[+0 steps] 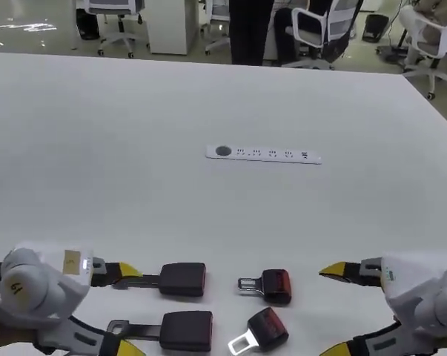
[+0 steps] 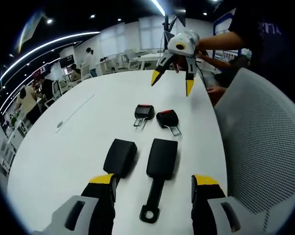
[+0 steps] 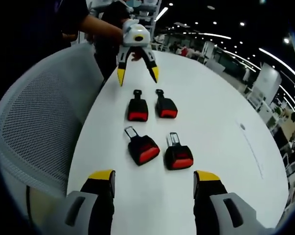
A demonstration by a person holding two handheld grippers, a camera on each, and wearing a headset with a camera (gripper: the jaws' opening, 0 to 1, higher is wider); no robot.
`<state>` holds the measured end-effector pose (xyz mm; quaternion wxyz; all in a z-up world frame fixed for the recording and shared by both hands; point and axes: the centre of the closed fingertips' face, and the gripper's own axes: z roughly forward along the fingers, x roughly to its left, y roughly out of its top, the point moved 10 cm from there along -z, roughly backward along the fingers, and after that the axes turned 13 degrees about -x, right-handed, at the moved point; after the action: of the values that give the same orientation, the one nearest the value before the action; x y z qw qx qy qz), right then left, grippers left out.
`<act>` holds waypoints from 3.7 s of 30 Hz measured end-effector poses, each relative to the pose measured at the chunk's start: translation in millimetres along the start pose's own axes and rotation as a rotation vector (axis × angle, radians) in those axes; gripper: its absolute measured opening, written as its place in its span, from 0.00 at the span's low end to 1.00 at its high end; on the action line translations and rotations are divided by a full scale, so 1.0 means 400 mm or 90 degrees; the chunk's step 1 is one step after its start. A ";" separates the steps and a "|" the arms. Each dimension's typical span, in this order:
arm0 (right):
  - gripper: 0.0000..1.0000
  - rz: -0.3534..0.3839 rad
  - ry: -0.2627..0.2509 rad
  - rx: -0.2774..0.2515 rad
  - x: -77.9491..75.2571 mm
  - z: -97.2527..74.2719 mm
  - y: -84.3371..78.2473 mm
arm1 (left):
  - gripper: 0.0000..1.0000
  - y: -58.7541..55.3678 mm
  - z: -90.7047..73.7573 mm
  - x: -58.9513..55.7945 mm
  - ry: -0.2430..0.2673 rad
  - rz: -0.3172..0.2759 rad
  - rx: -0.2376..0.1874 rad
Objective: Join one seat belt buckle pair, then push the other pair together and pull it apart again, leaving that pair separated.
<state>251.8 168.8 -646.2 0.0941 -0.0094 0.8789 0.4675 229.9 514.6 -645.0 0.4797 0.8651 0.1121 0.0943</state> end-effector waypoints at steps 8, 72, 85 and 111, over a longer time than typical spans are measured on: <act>0.56 -0.048 0.067 0.014 -0.004 0.040 0.016 | 0.57 0.007 0.036 0.005 -0.045 0.023 0.026; 0.30 -0.060 0.131 0.076 0.019 0.202 0.015 | 0.32 -0.028 0.159 0.007 -0.146 0.063 0.118; 0.30 -0.015 0.099 0.079 0.028 0.216 0.021 | 0.32 -0.026 0.161 0.011 -0.148 0.059 0.125; 0.29 0.035 0.065 0.080 0.042 0.248 0.052 | 0.32 -0.029 0.158 0.011 -0.143 0.056 0.129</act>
<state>248.5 263.5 -686.1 0.0364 -0.0028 0.9101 0.4129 250.1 470.9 -687.5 0.3953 0.9181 0.0288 0.0057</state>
